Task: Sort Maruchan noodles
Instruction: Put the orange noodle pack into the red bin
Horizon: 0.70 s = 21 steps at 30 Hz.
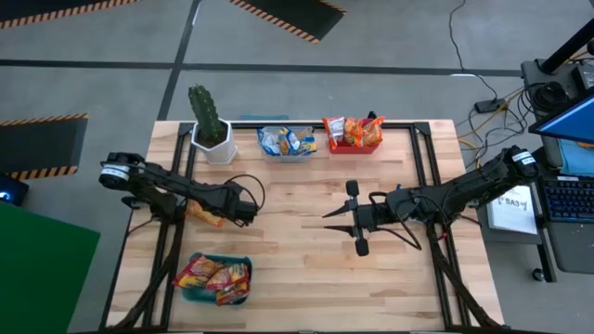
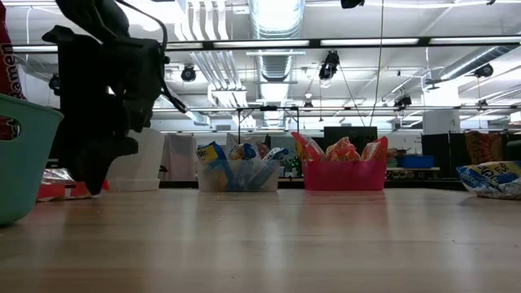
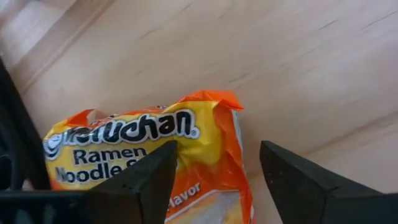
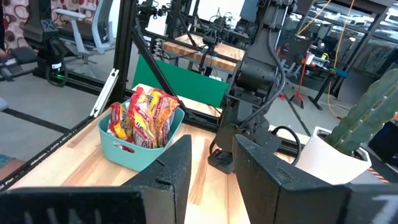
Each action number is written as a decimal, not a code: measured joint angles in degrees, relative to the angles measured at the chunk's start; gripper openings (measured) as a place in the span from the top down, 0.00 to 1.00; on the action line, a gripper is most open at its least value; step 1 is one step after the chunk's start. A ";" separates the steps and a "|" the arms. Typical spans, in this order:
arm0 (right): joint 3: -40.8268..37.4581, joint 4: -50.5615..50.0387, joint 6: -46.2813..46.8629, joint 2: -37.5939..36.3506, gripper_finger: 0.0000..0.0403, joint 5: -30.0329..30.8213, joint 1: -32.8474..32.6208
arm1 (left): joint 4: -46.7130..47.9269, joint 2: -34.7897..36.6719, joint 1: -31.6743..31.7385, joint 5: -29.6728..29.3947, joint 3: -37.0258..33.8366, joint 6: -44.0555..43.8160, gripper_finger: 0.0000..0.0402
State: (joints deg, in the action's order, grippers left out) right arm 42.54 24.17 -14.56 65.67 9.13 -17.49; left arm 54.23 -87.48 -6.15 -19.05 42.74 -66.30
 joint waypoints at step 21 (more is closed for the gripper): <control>0.00 0.03 -0.01 0.00 0.73 0.00 0.00 | -12.99 -0.02 0.00 -2.92 -0.76 5.81 0.96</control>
State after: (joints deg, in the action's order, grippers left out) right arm 42.54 24.21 -14.57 65.67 9.13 -17.49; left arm 41.23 -87.50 -6.15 -21.98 41.99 -60.49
